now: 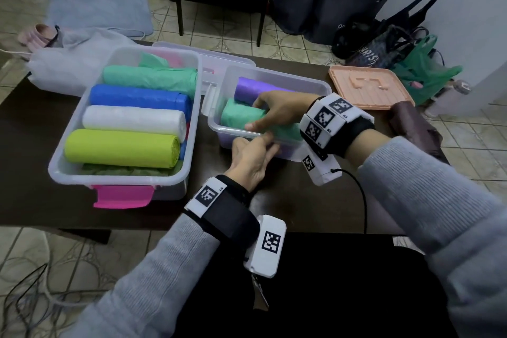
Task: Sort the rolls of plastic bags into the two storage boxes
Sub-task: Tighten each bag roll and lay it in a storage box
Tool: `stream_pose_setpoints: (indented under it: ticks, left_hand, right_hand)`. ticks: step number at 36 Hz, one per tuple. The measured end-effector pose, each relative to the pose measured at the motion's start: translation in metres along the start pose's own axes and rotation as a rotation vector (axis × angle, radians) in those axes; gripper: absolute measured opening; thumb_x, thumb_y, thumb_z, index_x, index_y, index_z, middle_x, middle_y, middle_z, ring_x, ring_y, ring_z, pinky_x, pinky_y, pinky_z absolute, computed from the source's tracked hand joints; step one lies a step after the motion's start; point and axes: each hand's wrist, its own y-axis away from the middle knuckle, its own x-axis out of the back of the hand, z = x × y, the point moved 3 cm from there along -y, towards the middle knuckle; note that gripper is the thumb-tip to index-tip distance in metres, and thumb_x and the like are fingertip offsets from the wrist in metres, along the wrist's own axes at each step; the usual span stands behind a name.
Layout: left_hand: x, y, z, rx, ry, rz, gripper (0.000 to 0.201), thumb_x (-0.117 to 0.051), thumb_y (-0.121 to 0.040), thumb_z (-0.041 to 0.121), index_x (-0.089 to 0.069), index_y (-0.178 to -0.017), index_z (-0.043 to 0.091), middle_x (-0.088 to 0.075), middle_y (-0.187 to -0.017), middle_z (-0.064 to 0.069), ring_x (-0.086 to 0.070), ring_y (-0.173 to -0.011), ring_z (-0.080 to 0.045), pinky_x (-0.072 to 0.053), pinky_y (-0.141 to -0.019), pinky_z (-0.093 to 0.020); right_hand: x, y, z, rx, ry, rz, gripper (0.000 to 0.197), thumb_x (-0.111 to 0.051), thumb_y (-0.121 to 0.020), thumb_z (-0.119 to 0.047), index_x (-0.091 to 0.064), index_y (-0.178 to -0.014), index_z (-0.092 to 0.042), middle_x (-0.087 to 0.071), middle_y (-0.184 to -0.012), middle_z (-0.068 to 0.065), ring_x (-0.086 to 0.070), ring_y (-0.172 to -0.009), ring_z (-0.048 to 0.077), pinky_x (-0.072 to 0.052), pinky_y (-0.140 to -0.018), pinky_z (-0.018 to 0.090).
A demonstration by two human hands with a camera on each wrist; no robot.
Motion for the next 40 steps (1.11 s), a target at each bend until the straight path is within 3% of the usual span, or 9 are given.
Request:
stream_pose_setpoints:
  ticks: [7,14,19,21,24,29,35,38,40]
  left_hand:
    - [0.001,0.003,0.001,-0.001,-0.027,0.009,0.018,-0.045,-0.086,-0.021,-0.050,-0.103,-0.017,-0.057,-0.103,-0.027,-0.059,-0.099,-0.036,-0.057,-0.066,-0.031]
    - [0.000,0.002,0.000,-0.004,-0.021,0.002,0.007,-0.051,-0.088,-0.014,-0.053,-0.092,-0.009,-0.058,-0.090,-0.018,-0.056,-0.094,-0.032,-0.055,-0.084,-0.043]
    - [-0.001,0.002,-0.001,0.019,-0.038,0.019,0.012,-0.053,-0.089,-0.010,-0.051,-0.079,-0.004,-0.055,-0.082,-0.012,-0.057,-0.080,-0.025,-0.048,-0.093,-0.039]
    - [0.000,0.002,-0.001,0.023,-0.039,0.020,0.011,-0.054,-0.089,-0.010,-0.051,-0.081,-0.003,-0.056,-0.083,-0.010,-0.057,-0.089,-0.028,-0.049,-0.091,-0.038]
    - [-0.001,0.003,0.000,0.025,-0.029,0.026,0.008,-0.054,-0.089,-0.010,-0.051,-0.084,-0.003,-0.056,-0.086,-0.010,-0.055,-0.098,-0.031,-0.049,-0.089,-0.036]
    - [-0.002,0.005,0.000,0.019,-0.031,0.034,0.012,-0.053,-0.089,-0.010,-0.051,-0.080,-0.002,-0.056,-0.082,-0.010,-0.055,-0.097,-0.031,-0.049,-0.091,-0.038]
    - [-0.003,0.005,0.002,0.027,-0.028,0.041,0.011,-0.054,-0.089,-0.009,-0.050,-0.082,-0.002,-0.056,-0.084,-0.011,-0.055,-0.098,-0.033,-0.049,-0.089,-0.036]
    - [-0.004,0.004,0.005,0.034,-0.016,0.064,0.019,-0.056,-0.088,-0.009,-0.047,-0.105,-0.007,-0.052,-0.093,-0.015,-0.056,-0.098,-0.034,-0.053,-0.088,-0.038]
    - [-0.005,0.003,0.005,0.043,-0.022,0.085,0.035,-0.057,-0.087,-0.009,-0.042,-0.119,-0.011,-0.049,-0.102,-0.018,-0.056,-0.098,-0.033,-0.056,-0.082,-0.040]
  right_hand:
    - [-0.006,0.004,-0.012,-0.031,0.053,-0.041,0.056,-0.039,-0.093,-0.057,-0.054,-0.126,-0.015,-0.056,-0.119,-0.001,-0.050,-0.102,0.013,-0.033,-0.089,0.026]
    - [-0.003,0.010,-0.003,-0.121,-0.318,0.008,0.060,-0.023,-0.099,-0.053,-0.045,-0.138,-0.013,-0.041,-0.146,0.006,-0.042,-0.130,0.020,-0.030,-0.110,0.032]
    - [0.015,0.025,0.029,-0.222,0.163,0.160,0.022,-0.043,-0.095,-0.007,-0.050,-0.077,0.003,-0.062,-0.113,0.022,-0.058,-0.096,0.032,-0.040,-0.066,0.025]
    - [0.015,0.031,0.040,-0.240,0.344,0.108,0.019,-0.049,-0.095,-0.012,-0.060,-0.092,0.003,-0.065,-0.113,0.016,-0.061,-0.103,0.031,-0.045,-0.076,0.029]
    - [0.004,0.034,0.055,-0.335,-0.280,0.051,0.025,-0.050,-0.096,-0.015,-0.063,-0.099,0.006,-0.067,-0.100,0.017,-0.064,-0.086,0.028,-0.050,-0.088,0.034]
    - [-0.007,0.035,0.055,-0.320,-0.558,0.152,0.028,-0.049,-0.094,-0.003,-0.055,-0.116,0.013,-0.056,-0.072,0.006,-0.057,-0.056,0.010,-0.049,-0.050,0.014]
    - [-0.001,0.042,0.068,-0.239,-0.271,0.467,0.030,-0.045,-0.096,-0.015,-0.065,-0.114,-0.001,-0.067,-0.103,0.013,-0.059,-0.091,0.021,-0.045,-0.083,0.032]
    - [0.003,0.050,0.079,-0.304,-0.231,0.788,0.040,-0.042,-0.096,-0.015,-0.046,-0.135,-0.005,-0.048,-0.136,0.014,-0.040,-0.126,0.028,-0.030,-0.105,0.036]
    - [-0.003,0.048,0.092,-0.442,-0.387,0.694,0.047,-0.042,-0.097,-0.014,-0.033,-0.141,-0.001,-0.038,-0.143,0.018,-0.035,-0.131,0.032,-0.031,-0.105,0.038]
